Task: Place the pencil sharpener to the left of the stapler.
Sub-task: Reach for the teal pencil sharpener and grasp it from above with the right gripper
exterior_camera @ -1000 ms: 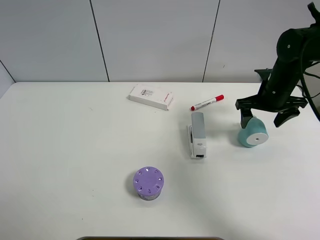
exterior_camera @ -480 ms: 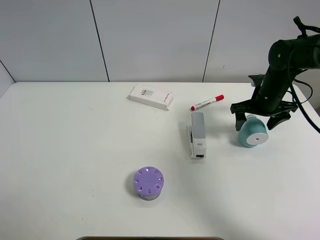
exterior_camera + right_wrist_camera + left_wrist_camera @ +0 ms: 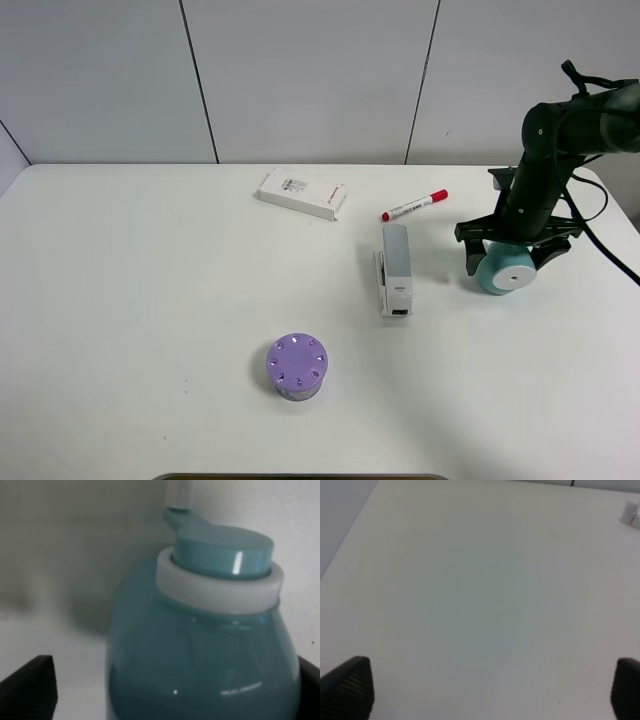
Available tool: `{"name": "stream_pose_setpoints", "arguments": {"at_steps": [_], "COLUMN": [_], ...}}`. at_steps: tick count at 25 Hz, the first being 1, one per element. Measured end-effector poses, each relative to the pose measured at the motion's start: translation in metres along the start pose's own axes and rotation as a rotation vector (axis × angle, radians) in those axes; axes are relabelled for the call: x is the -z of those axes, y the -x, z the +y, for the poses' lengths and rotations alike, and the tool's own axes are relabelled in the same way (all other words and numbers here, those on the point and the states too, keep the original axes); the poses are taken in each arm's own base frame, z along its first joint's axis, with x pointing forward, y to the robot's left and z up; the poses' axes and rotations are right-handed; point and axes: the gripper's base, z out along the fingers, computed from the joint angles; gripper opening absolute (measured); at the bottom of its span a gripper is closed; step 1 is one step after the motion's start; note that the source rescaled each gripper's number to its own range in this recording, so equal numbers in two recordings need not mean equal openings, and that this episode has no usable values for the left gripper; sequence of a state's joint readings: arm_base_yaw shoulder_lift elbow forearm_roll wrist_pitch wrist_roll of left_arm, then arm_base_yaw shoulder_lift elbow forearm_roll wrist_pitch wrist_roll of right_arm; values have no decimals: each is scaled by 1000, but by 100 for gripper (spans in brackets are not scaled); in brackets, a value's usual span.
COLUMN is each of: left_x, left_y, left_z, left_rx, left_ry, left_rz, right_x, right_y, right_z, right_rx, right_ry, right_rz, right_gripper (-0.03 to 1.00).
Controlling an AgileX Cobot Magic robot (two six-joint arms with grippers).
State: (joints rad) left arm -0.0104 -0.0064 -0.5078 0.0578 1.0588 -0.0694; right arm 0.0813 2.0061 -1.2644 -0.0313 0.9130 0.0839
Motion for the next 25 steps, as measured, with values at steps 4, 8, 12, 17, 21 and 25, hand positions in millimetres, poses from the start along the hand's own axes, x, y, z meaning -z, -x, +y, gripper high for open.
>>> {"name": "stream_pose_setpoints", "arguments": {"at_steps": [4, 8, 12, 17, 21, 25], "left_x": [0, 0, 0, 0, 0, 0], "left_y": [0, 0, 0, 0, 0, 0], "left_z": [0, 0, 0, 0, 0, 0], "left_rx": [0, 0, 0, 0, 0, 0], "left_ry": [0, 0, 0, 0, 0, 0], "left_rz": [0, 0, 0, 0, 0, 0], "right_x": [-3, -9, -20, -25, -25, -25], "right_y": [1, 2, 3, 3, 3, 3], "right_z": [0, -1, 0, 0, -1, -2], "right_rx": [0, 5, 8, 10, 12, 11], "right_ry": [1, -5, -8, -11, -15, -15], "right_rz": [-6, 1, 17, 31, 31, 31], "right_gripper": [100, 100, 100, 93, 51, 39]}}
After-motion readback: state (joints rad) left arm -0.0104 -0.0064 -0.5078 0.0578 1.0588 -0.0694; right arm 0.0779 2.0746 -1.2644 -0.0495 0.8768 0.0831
